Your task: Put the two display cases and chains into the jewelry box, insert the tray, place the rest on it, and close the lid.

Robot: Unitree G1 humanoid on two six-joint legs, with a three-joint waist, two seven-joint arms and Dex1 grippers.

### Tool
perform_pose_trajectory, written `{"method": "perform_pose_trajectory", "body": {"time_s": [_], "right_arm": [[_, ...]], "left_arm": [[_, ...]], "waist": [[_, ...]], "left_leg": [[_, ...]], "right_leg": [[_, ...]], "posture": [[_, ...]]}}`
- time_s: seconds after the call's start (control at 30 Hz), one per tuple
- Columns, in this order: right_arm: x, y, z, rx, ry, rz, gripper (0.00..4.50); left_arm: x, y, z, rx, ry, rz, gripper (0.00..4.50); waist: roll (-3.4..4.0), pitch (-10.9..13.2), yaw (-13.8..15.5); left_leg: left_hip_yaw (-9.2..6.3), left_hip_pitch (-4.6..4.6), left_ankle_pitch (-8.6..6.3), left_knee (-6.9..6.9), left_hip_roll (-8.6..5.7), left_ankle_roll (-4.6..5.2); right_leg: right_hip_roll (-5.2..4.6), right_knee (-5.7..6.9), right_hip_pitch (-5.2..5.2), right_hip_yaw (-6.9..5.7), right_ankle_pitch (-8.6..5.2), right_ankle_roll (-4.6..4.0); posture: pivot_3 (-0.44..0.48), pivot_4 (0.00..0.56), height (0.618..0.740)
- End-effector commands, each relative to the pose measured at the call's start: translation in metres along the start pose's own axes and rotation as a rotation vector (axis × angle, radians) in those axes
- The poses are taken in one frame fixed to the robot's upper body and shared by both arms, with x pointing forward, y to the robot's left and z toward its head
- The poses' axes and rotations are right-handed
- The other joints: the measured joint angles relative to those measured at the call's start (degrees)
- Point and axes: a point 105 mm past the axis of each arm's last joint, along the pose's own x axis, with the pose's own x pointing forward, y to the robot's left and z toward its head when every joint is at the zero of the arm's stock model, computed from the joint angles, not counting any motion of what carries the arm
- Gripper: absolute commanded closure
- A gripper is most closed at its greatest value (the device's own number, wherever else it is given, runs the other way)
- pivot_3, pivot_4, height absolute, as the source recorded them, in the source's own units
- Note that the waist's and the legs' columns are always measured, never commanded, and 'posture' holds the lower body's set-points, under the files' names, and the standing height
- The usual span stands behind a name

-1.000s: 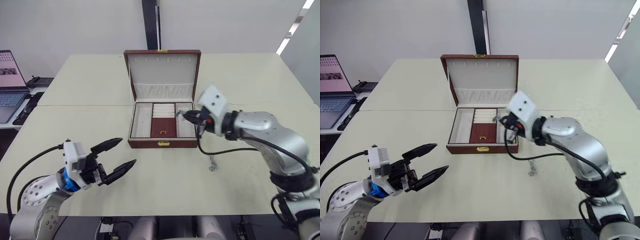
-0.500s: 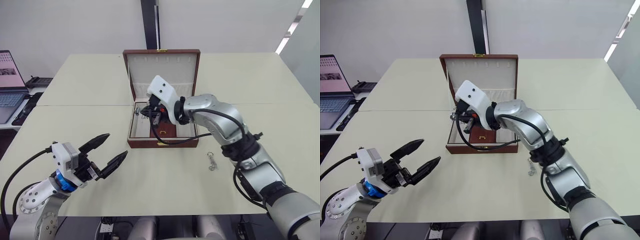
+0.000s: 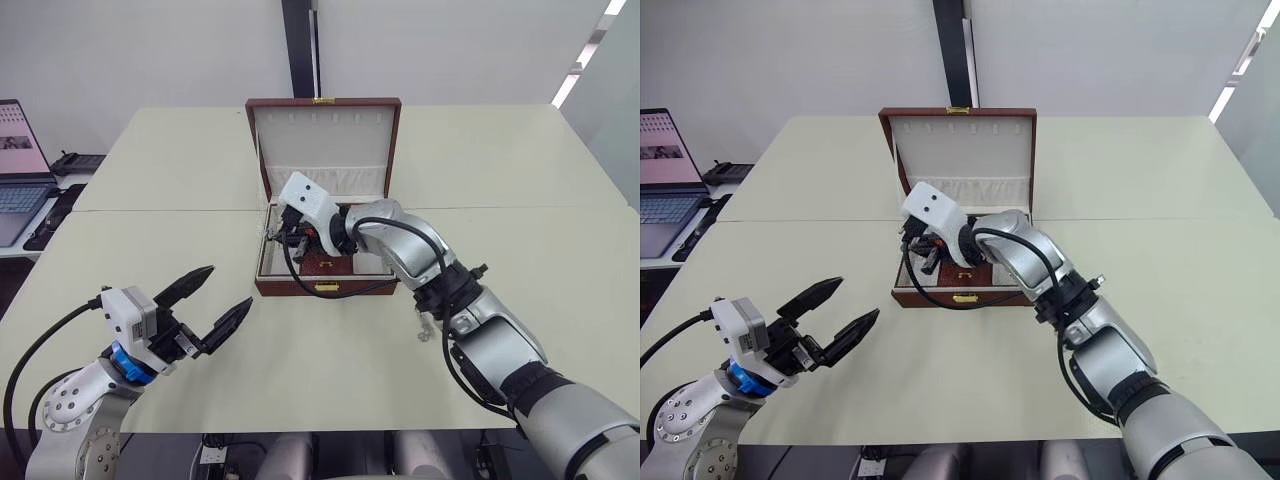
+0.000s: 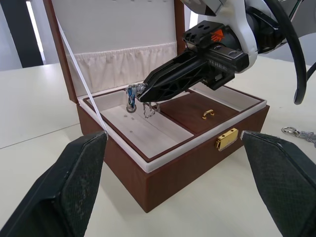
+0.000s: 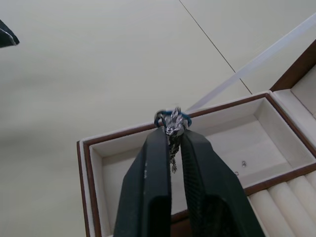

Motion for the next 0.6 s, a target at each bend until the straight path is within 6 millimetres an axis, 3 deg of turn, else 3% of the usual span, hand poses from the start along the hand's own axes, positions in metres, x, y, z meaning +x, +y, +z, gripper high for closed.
{"method": "perform_pose_trajectory", "body": {"time_s": [0.03,0.2,0.37,0.6], "right_arm": [[-0.006,-0.002,0.016,-0.040,-0.062,-0.019,2.99],[-0.023,-0.013,0.020,-0.068,-0.091,-0.069,1.61],[-0.057,-0.024,0.026,-0.076,-0.161,-0.155,0.02],[-0.123,-0.030,0.014,-0.094,-0.217,-0.329,0.02]], "left_arm": [[0.002,-0.004,0.007,0.022,-0.027,-0.017,0.00],[0.006,-0.003,0.008,0.021,-0.029,-0.029,0.00],[0.008,-0.006,0.007,-0.038,0.000,-0.068,0.00],[0.006,0.006,0.009,-0.035,0.038,-0.058,0.00]], "waist": [[0.00,0.0,0.0],[0.00,0.0,0.1],[-0.01,0.0,0.1],[-0.01,0.0,0.1]], "left_leg": [[0.00,0.00,0.00,0.00,0.00,0.00],[-0.01,-0.03,0.00,0.01,0.00,-0.01],[-0.03,-0.31,0.00,0.11,-0.01,-0.01],[-0.10,-0.54,0.02,0.14,-0.01,-0.05]], "right_leg": [[0.00,0.00,0.00,0.00,0.00,0.00],[0.01,-0.01,-0.01,0.00,0.00,0.00],[0.00,0.04,-0.01,-0.01,0.00,0.00],[0.01,0.03,-0.09,-0.09,0.00,0.00]], "posture": [[0.000,0.150,0.740],[0.000,0.150,0.740],[0.000,0.150,0.740],[0.000,0.150,0.740]]}}
